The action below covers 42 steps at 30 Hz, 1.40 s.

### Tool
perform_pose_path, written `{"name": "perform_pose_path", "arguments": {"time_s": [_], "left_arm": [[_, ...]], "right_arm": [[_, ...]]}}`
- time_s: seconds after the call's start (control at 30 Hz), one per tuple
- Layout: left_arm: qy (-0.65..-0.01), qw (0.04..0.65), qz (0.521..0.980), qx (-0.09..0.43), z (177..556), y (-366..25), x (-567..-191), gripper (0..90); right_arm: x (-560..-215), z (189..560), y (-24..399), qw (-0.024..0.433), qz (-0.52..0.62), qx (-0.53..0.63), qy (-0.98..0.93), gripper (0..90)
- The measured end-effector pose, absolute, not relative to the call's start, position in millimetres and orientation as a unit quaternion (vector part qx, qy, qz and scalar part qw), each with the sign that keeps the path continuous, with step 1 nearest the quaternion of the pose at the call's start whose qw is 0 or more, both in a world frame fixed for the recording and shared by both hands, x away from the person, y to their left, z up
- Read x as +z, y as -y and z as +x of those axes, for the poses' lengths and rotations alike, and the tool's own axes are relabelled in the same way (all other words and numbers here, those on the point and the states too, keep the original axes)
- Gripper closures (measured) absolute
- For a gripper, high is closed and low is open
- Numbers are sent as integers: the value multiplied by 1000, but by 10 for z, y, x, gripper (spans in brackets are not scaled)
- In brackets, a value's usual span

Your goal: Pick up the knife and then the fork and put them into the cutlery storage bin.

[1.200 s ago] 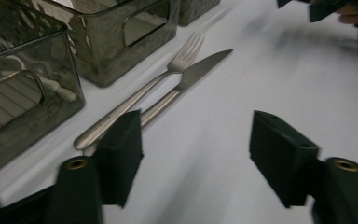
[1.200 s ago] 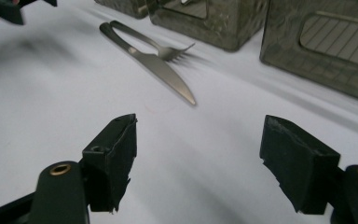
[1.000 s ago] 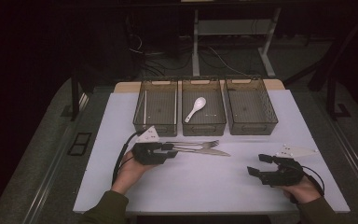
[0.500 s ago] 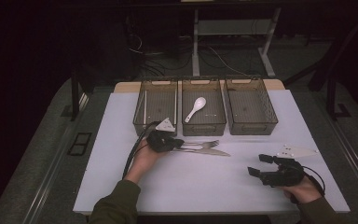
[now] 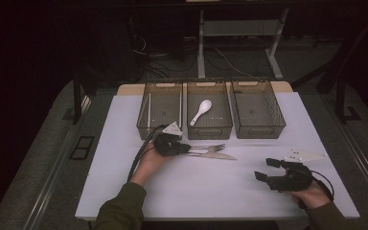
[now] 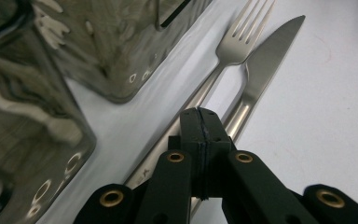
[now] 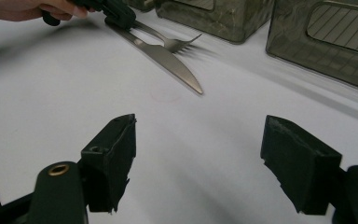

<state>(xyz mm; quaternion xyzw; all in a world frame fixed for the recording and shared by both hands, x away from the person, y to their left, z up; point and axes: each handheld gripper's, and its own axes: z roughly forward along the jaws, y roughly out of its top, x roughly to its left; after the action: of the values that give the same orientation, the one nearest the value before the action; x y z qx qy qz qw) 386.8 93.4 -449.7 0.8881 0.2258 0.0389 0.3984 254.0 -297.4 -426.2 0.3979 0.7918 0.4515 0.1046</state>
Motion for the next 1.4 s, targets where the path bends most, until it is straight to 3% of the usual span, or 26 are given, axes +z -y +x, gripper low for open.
{"name": "perform_pose_path", "arguments": {"time_s": [0.3, 0.63, 1.4], "left_arm": [[-203, 386, 900, 22, 3833, -848, -4503, 890], [-196, 358, 911, 53, 3817, -984, -4452, 890], [-154, 348, 925, 0, 3522, -1027, -4424, 889]], "right_arm": [[-4265, 2544, 2987, 105, 400, 452, -790, 263], [-4265, 2540, 2986, 103, 399, 451, -791, 263], [-4261, 2537, 2992, 104, 401, 452, -790, 263]]}}
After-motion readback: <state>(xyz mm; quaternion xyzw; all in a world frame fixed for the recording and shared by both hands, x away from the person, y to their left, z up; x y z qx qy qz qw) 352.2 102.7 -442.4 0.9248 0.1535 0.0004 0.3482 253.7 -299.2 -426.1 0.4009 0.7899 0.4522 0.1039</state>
